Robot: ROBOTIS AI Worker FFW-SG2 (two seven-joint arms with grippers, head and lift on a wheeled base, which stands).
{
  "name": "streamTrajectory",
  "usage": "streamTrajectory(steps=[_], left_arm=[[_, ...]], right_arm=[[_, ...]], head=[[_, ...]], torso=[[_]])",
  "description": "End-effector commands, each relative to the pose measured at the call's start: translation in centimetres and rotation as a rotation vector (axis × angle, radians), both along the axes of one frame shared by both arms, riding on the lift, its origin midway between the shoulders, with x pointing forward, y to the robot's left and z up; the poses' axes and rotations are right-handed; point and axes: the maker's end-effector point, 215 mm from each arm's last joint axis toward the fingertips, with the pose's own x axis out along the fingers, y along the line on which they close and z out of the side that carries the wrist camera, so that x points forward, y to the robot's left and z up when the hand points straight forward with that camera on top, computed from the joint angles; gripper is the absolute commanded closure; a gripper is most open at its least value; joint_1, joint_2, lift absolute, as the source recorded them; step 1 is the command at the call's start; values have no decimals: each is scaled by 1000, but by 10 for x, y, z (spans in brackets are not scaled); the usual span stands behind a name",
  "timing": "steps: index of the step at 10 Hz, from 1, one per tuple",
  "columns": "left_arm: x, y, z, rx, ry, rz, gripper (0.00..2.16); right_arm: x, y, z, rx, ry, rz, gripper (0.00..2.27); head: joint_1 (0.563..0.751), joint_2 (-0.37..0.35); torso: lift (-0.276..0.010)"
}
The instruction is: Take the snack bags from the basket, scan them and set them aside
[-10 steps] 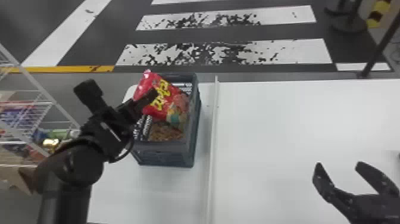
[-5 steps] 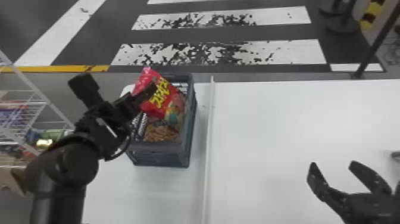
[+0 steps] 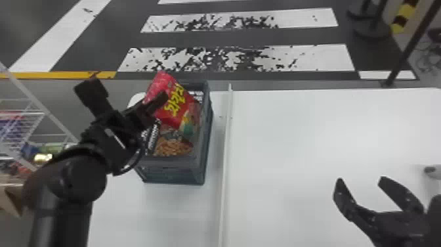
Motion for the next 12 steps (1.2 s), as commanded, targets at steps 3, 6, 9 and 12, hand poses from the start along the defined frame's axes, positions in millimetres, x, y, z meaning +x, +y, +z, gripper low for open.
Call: streamTrajectory(steps=[3, 6, 9, 12], left_arm=[[-2, -2, -15, 7, 53, -9, 1706], [-5, -6, -4, 30, 44, 7, 1835], [-16, -19, 57, 89, -70, -11, 1835], [-46, -37, 139, 155, -189, -42, 1835]], right_arm=[[2, 0, 1, 3, -1, 0, 167], [1, 0, 0, 2, 1, 2, 167], [1, 0, -1, 2, 2, 2, 167], [0, 0, 1, 5, -1, -2, 167]], head=[[695, 134], [695, 138], [695, 124], [695, 110]], torso=[[-75], [-75], [-75], [-75]])
